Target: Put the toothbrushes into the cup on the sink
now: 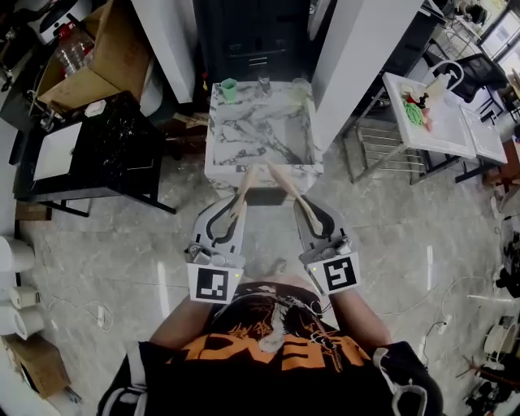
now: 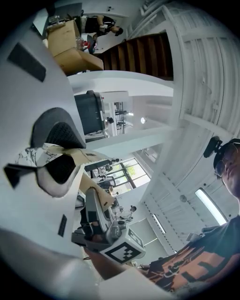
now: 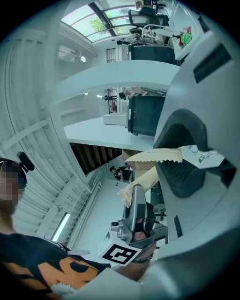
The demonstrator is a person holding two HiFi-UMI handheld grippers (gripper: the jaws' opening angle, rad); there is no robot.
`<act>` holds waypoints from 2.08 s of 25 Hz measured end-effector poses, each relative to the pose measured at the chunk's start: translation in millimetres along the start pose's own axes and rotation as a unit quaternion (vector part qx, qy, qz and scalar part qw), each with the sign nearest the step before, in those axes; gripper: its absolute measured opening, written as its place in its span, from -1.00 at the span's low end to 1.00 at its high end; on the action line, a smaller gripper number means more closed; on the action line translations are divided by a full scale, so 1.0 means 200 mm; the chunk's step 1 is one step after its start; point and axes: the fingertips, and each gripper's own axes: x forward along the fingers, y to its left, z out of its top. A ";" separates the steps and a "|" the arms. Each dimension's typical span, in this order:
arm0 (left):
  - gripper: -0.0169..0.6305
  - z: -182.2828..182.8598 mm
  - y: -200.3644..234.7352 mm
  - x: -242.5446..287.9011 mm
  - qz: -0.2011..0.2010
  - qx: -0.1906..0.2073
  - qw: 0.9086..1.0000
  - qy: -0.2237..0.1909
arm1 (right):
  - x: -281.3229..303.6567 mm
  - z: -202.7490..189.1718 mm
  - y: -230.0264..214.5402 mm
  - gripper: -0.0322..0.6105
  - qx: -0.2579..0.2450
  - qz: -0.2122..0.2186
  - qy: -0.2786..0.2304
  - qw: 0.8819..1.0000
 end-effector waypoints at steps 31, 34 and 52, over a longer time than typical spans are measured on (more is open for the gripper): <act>-0.81 0.27 -0.40 0.27 0.028 0.038 0.999 -0.011 | -0.33 -0.03 -0.46 -0.77 0.000 0.024 -0.038 0.999; -0.81 0.28 -0.40 0.30 0.028 0.034 0.999 -0.016 | -0.32 -0.03 -0.47 -0.77 -0.004 0.025 -0.035 0.999; -0.81 0.00 -0.04 0.59 0.027 0.003 1.000 0.000 | 0.15 -0.18 -0.62 -0.77 -0.008 0.019 0.010 1.000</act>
